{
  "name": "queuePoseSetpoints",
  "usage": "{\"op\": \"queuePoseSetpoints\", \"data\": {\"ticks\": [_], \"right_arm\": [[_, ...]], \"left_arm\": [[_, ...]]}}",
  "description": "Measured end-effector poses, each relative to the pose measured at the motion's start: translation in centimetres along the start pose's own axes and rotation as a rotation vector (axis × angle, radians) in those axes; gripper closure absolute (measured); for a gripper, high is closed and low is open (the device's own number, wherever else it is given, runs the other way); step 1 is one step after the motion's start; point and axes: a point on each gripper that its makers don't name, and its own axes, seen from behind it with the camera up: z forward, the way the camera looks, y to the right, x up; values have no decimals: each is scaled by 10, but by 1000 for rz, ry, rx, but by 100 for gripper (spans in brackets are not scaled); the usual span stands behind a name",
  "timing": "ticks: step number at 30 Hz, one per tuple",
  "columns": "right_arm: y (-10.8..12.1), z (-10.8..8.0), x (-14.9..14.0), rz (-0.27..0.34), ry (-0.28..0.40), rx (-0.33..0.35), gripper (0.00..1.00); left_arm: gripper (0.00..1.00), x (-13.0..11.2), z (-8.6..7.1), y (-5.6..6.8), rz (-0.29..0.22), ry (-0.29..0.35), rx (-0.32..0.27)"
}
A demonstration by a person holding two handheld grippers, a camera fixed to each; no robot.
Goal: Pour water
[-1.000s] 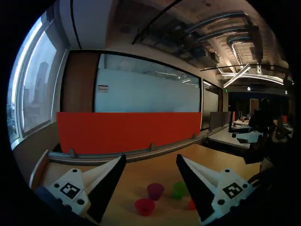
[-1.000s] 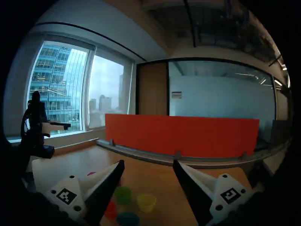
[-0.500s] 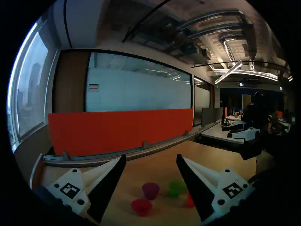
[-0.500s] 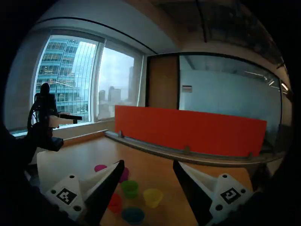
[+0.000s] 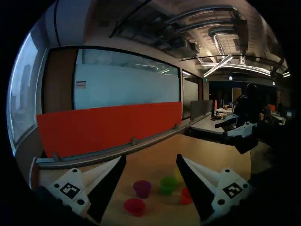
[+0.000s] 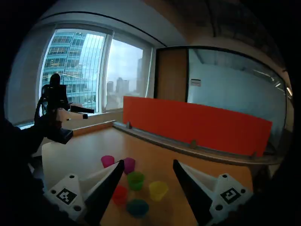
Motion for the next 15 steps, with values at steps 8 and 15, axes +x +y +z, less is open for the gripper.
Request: {"op": "queuePoseSetpoints", "data": {"ticks": [8, 15], "right_arm": [[-1, -4, -15, -3, -42, 20, 0], [-2, -1, -30, -19, -86, 33, 0]], "left_arm": [[1, -18, 13, 11, 45, -45, -44], [1, -36, 25, 19, 67, -85, -75]]}}
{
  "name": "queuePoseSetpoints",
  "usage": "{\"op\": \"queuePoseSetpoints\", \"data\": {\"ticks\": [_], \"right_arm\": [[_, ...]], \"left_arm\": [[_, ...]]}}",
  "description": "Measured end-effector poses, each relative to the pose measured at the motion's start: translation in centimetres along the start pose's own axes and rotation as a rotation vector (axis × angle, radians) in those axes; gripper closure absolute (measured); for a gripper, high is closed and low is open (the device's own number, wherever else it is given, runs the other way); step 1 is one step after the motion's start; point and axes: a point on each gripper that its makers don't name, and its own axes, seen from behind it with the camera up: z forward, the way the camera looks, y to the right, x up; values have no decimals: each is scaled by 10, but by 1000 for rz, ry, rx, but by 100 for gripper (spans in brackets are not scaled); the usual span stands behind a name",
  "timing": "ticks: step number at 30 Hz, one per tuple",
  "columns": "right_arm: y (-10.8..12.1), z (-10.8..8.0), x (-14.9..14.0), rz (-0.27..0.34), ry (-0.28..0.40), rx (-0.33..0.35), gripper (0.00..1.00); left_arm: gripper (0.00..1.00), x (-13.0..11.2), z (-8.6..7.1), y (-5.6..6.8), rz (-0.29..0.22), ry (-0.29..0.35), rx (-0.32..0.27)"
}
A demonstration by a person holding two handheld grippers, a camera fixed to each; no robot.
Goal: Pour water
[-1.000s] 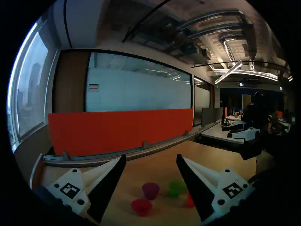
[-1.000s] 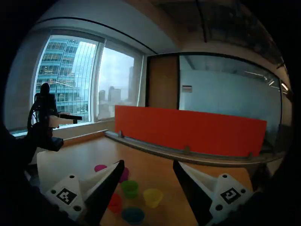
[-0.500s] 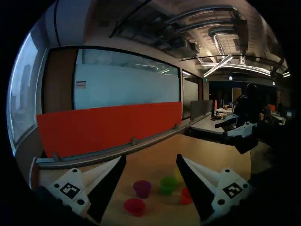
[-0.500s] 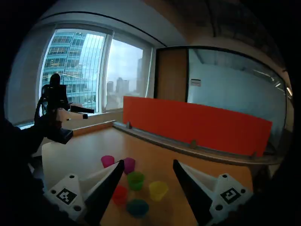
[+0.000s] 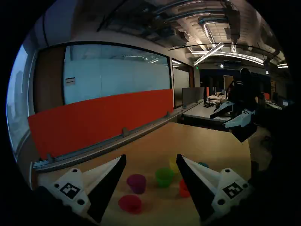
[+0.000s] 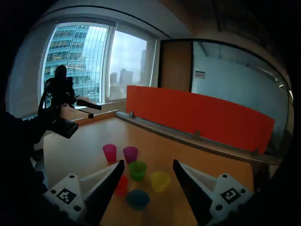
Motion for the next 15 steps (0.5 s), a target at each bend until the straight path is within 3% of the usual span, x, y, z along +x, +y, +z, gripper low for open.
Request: {"op": "queuePoseSetpoints", "data": {"ticks": [15], "right_arm": [[-9, 9, -44, -6, -92, 37, 0]], "left_arm": [[1, -37, 27, 7, -20, -45, -18]]}}
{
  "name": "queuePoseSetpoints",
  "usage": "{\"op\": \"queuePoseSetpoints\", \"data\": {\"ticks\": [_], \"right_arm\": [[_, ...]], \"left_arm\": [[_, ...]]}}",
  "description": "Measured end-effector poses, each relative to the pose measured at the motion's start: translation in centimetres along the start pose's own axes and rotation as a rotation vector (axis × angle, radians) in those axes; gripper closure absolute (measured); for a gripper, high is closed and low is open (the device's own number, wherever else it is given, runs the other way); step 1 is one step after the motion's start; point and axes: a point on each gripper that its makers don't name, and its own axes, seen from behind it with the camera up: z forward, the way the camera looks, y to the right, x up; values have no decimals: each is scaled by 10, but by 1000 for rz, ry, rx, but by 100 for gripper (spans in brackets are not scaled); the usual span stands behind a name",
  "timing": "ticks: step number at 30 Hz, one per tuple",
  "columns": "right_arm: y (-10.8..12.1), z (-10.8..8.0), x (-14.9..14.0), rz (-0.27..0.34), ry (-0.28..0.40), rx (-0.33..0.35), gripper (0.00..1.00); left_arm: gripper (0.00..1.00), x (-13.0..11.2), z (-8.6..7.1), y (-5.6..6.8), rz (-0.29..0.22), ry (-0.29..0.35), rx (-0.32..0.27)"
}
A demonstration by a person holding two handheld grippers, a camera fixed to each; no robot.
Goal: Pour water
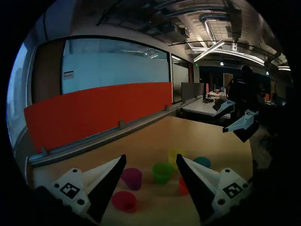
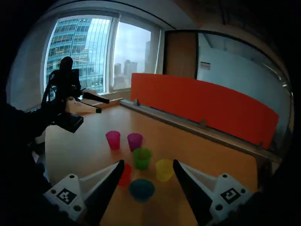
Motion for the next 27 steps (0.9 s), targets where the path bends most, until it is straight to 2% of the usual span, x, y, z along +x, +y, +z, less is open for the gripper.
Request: {"op": "queuePoseSetpoints", "data": {"ticks": [6, 14, 27], "right_arm": [[-2, 6, -15, -3, -33, 9, 0], [-8, 16, -38, -10, -79, 30, 0], [-11, 29, -69, 2, -140, 42, 0]], "left_arm": [[1, -16, 8, 3, 10, -29, -9], [1, -33, 21, 7, -1, -52, -26], [1, -55, 42, 6, -3, -76, -42]]}}
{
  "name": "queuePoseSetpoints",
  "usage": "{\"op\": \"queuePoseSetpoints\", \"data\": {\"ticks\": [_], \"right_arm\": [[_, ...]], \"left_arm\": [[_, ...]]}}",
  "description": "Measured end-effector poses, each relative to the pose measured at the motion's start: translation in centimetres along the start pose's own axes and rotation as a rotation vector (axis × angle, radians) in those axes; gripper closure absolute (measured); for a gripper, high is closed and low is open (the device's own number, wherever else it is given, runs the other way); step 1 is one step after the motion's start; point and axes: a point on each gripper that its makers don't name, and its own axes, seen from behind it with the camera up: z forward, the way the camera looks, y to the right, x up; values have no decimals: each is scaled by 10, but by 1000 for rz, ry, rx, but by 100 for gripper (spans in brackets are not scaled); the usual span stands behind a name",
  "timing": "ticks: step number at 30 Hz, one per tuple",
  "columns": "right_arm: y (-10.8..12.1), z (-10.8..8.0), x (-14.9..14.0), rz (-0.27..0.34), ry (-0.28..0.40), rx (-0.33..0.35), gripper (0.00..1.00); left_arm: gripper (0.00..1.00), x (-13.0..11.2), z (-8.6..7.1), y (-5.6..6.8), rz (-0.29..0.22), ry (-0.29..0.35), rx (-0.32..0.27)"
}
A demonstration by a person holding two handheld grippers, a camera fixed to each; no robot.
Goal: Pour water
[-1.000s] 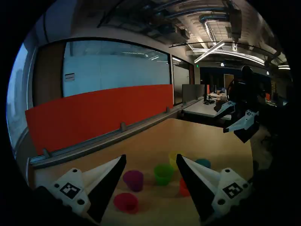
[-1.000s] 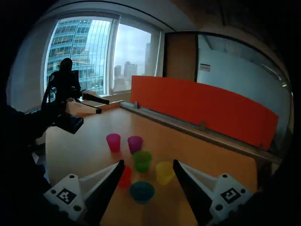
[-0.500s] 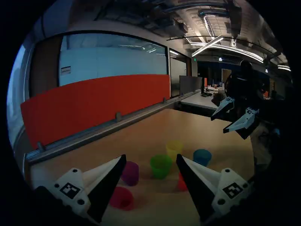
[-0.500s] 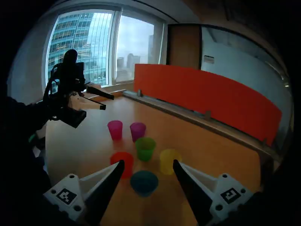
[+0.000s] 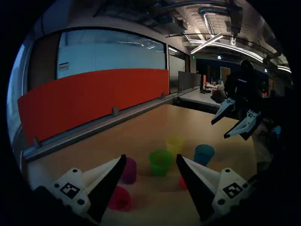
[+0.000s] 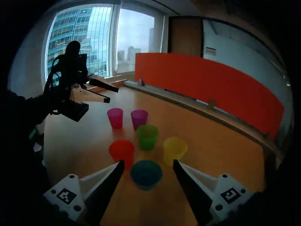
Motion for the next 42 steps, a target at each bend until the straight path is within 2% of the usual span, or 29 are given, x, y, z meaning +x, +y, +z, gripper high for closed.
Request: {"op": "queuePoseSetpoints", "data": {"ticks": [11, 21, 42], "right_arm": [[-2, 17, -36, -3, -64, 5, 0], [-5, 33, -66, 8, -112, 15, 0], [-4, 72, -89, -11, -153, 31, 0]], "left_arm": [[1, -13, 18, 2, 0, -17, -11], [1, -18, 27, 2, -2, -31, -15], [1, -24, 49, 7, 1, -45, -29]]}}
